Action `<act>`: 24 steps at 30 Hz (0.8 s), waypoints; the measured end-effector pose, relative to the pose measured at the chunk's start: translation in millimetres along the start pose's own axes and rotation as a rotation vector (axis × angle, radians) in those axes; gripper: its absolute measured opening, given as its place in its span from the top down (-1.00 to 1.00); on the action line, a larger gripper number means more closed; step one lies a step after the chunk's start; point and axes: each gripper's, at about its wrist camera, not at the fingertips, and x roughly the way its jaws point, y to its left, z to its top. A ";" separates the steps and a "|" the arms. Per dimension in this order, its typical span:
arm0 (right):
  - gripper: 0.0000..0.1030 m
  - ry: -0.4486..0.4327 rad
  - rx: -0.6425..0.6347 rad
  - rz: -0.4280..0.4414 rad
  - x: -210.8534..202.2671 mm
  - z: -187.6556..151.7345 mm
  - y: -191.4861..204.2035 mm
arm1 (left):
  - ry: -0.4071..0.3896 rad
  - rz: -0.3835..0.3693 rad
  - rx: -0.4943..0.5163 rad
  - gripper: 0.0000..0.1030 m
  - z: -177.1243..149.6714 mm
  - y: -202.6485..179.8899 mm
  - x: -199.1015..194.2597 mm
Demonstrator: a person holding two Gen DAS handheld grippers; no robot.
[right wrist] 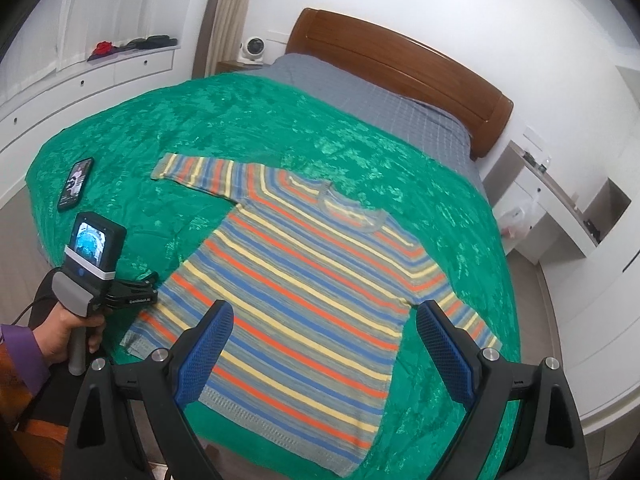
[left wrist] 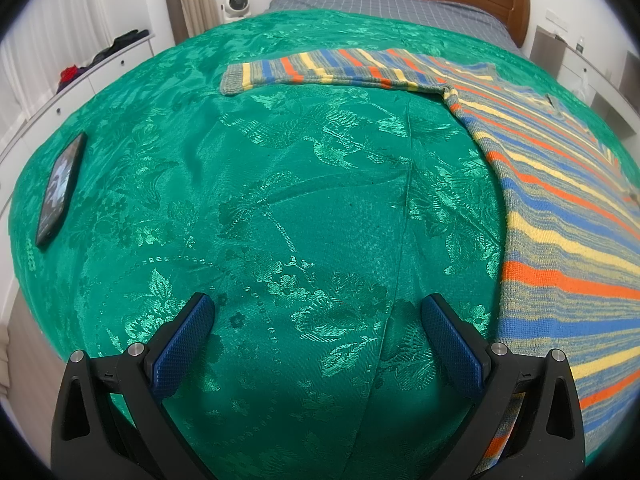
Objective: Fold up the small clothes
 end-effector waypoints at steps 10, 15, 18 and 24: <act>-0.79 -0.005 -0.026 0.031 -0.1 6.4 11.4 | 0.000 0.000 0.000 -0.99 0.0 0.0 0.1; -0.79 -0.001 -0.018 0.042 3.3 5.6 11.5 | 0.000 0.000 0.000 -0.99 0.5 0.0 -0.8; -0.79 0.008 0.039 0.130 22.2 -3.6 0.6 | 0.001 -0.054 -0.004 -0.99 7.4 2.4 -10.8; -0.79 0.083 0.458 0.340 116.7 -76.7 -120.7 | -0.064 -0.187 -0.085 -0.99 27.8 22.3 -26.4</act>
